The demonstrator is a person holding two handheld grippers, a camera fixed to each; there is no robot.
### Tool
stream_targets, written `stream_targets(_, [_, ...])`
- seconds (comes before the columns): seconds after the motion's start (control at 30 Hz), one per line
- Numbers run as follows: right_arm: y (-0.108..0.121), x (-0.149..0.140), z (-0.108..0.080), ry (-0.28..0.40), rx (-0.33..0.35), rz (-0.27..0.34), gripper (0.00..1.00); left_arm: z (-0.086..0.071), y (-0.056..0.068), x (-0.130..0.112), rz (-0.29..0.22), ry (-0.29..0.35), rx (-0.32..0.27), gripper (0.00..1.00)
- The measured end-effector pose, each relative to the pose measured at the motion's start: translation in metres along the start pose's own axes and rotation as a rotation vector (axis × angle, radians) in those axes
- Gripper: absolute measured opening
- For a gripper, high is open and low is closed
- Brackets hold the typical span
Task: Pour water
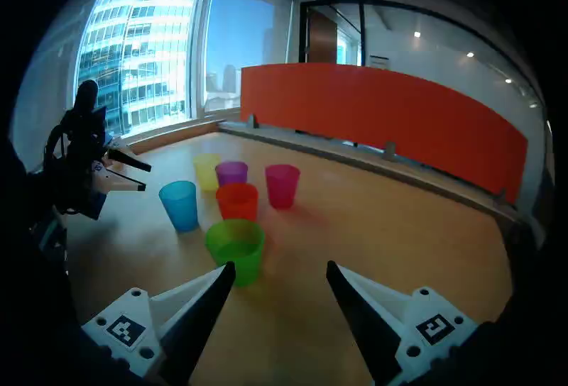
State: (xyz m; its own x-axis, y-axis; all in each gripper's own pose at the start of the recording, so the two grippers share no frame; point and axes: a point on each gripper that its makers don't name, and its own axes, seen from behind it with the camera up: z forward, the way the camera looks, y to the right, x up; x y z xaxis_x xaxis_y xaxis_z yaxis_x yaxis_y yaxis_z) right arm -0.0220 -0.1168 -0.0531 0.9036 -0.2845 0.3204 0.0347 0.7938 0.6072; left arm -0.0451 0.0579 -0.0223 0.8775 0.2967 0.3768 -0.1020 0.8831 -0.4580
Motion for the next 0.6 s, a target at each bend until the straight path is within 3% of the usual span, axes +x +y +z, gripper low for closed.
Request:
stream_targets(0.47, [0.034, 0.02, -0.009, 0.133, -0.174, 0.054, 0.99, -0.009, -0.021, 0.022, -0.034, 0.156, 0.151, 0.89])
stream_targets(0.6, [0.041, 0.027, -0.013, 0.177, -0.22, 0.067, 1.0, -0.017, -0.028, 0.027, -0.072, 0.201, 0.201, 0.89])
